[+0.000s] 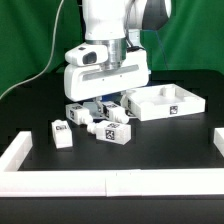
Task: Assemble one leg
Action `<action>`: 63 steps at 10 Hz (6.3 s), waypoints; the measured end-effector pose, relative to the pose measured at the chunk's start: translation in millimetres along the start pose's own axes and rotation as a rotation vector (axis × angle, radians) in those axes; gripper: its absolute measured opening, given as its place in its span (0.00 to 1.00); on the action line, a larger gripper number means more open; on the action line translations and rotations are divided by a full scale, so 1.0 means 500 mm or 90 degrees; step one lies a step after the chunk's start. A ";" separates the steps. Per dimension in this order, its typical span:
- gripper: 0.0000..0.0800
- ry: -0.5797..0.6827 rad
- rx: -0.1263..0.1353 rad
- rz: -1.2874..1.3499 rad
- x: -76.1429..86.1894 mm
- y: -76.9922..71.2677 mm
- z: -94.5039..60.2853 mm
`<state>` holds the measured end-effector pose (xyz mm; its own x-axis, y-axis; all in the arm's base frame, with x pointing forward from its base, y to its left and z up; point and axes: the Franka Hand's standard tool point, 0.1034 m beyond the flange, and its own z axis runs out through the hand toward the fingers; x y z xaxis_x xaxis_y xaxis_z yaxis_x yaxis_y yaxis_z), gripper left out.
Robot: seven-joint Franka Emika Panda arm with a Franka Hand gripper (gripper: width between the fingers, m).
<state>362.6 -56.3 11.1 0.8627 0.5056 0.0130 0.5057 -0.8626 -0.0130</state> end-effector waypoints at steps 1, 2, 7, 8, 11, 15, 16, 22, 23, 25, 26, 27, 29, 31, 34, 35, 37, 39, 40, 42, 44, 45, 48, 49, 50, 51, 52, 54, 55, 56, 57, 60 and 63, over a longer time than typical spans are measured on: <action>0.36 0.000 0.000 0.004 -0.005 0.006 0.000; 0.36 -0.001 0.000 0.006 -0.006 0.007 0.001; 0.60 -0.001 0.000 0.006 -0.007 0.007 0.001; 0.76 -0.002 0.001 0.006 -0.006 0.007 0.000; 0.81 -0.008 0.017 0.011 0.017 -0.024 -0.074; 0.81 0.007 0.002 0.023 0.035 -0.106 -0.078; 0.81 0.012 -0.002 0.026 0.040 -0.122 -0.051; 0.81 -0.005 0.012 0.030 0.058 -0.128 0.011; 0.81 -0.005 0.012 0.029 0.061 -0.125 0.007; 0.67 -0.007 0.013 0.030 0.059 -0.124 0.009; 0.50 -0.007 0.013 0.030 0.059 -0.124 0.009; 0.50 -0.007 0.014 0.030 0.059 -0.124 0.010; 0.10 -0.006 0.013 0.030 0.061 -0.123 0.009; 0.07 -0.006 0.013 0.030 0.062 -0.122 0.009; 0.07 -0.007 0.014 0.039 0.065 -0.121 0.009; 0.07 -0.027 0.030 0.094 0.080 -0.124 -0.002; 0.07 -0.070 0.061 0.186 0.135 -0.100 -0.051; 0.07 -0.058 0.061 0.201 0.191 -0.066 -0.094; 0.07 -0.054 0.059 0.199 0.192 -0.063 -0.100; 0.07 -0.058 0.061 0.198 0.189 -0.066 -0.093; 0.07 -0.062 0.060 0.205 0.190 -0.067 -0.091; 0.07 -0.074 0.052 0.218 0.208 -0.066 -0.093; 0.07 -0.112 0.073 0.229 0.314 0.029 -0.154; 0.07 -0.115 0.078 0.226 0.331 0.060 -0.161; 0.07 -0.112 0.077 0.228 0.333 0.063 -0.158; 0.07 -0.113 0.077 0.227 0.332 0.061 -0.157; 0.07 -0.114 0.077 0.226 0.332 0.061 -0.156; 0.07 -0.136 0.078 0.256 0.328 0.067 -0.140; 0.07 -0.152 0.081 0.284 0.353 0.097 -0.135; 0.07 -0.156 0.087 0.319 0.391 0.136 -0.133; 0.07 -0.141 0.081 0.317 0.419 0.174 -0.126; 0.07 -0.126 0.078 0.301 0.408 0.178 -0.114; 0.07 -0.135 0.074 0.347 0.409 0.177 -0.090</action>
Offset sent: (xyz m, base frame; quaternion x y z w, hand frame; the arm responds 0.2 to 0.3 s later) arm 0.0000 0.0000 0.0000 0.0000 0.0000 0.0000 1.0000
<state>583.6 -29.8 57.8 0.9740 -0.0067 -0.2266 -0.0234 -0.9972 -0.0711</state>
